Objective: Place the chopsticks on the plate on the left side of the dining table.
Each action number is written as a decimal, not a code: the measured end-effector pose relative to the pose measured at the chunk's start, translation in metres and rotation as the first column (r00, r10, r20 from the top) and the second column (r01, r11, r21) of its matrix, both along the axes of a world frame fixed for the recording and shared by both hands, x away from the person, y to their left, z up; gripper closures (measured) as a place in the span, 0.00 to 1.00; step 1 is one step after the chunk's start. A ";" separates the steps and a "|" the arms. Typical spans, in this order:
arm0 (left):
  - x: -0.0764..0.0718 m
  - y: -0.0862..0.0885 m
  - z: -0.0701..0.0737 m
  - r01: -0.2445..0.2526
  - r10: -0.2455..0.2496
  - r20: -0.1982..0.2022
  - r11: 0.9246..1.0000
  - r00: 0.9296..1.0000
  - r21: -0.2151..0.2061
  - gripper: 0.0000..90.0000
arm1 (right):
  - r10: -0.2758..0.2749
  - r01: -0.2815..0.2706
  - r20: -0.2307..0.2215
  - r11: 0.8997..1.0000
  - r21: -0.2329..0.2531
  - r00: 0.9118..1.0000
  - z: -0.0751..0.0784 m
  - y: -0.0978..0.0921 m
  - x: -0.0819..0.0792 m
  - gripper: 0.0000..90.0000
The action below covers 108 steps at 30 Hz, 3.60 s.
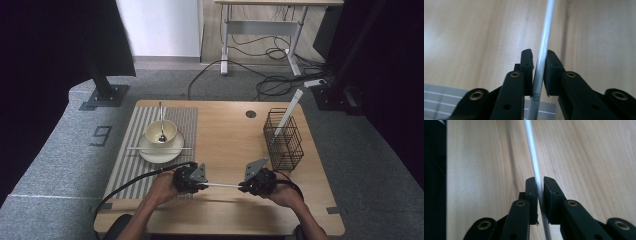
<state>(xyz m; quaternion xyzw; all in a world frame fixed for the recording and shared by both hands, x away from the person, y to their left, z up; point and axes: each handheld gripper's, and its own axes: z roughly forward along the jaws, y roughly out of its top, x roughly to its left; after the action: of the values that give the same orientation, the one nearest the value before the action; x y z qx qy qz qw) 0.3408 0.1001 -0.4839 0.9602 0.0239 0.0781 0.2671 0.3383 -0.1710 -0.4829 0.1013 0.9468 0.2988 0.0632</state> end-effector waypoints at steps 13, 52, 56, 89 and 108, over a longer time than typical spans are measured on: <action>0.000 0.008 -0.004 -0.030 0.028 -0.051 0.999 0.998 -0.035 0.93 | -0.123 0.122 0.055 0.992 0.023 0.991 -0.012 0.002 0.009 0.42; 0.020 0.091 -0.035 -0.395 0.372 -0.153 0.903 0.916 -0.169 0.93 | -0.455 0.454 -0.031 0.878 0.154 0.890 -0.068 -0.022 -0.001 0.00; 0.022 0.099 -0.036 -0.430 0.408 -0.154 0.888 0.900 -0.160 0.93 | -0.461 0.459 -0.029 0.875 0.151 0.887 -0.071 -0.025 -0.003 0.00; 0.031 0.151 -0.036 -0.619 0.600 -0.154 0.768 0.785 -0.163 0.93 | -0.468 0.463 -0.015 0.868 0.178 0.884 -0.077 -0.028 -0.012 0.00; 0.036 0.173 -0.041 -0.721 0.698 -0.178 0.673 0.693 -0.165 0.93 | -0.463 0.458 -0.014 0.870 0.180 0.886 -0.077 -0.029 -0.012 0.00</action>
<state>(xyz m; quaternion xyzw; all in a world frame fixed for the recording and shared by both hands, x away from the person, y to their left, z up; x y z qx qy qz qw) 0.3772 0.2729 -0.5250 0.8418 0.4169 0.1242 0.3196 0.3259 -0.1996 -0.5597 0.3247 0.8638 0.3601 0.1371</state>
